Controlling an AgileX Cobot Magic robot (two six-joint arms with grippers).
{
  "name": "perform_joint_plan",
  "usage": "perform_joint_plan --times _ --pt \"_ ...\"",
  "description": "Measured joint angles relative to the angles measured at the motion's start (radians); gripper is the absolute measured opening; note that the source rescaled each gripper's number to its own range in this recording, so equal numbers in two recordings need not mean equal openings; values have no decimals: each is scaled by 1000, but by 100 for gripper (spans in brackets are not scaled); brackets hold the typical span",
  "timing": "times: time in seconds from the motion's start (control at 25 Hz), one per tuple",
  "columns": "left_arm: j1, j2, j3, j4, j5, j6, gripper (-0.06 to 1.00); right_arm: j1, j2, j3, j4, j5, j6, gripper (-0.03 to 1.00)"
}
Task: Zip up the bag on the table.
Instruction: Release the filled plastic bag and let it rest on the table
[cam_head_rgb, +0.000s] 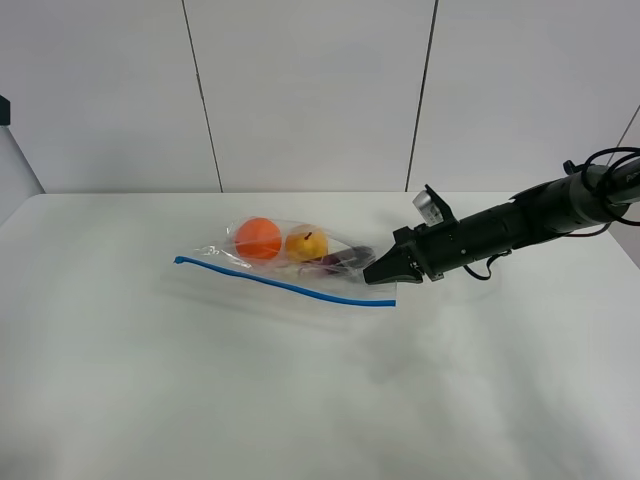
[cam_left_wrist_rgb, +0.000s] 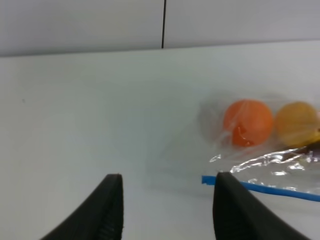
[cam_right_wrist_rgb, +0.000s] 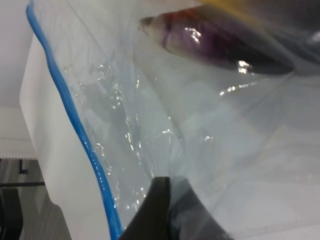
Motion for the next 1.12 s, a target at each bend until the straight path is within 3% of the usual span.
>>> perform_joint_plan --times 0.28,0.64,1.12 --pt "0 -285 112 -67 21 20 54 0 0 0 0 0 -4 0" --pt "0 -696 267 -78 159 54 54 0 0 0 0 0 -4 0" --pt "0 -1010 452 -83 306 50 54 0 0 0 0 18 -4 0"
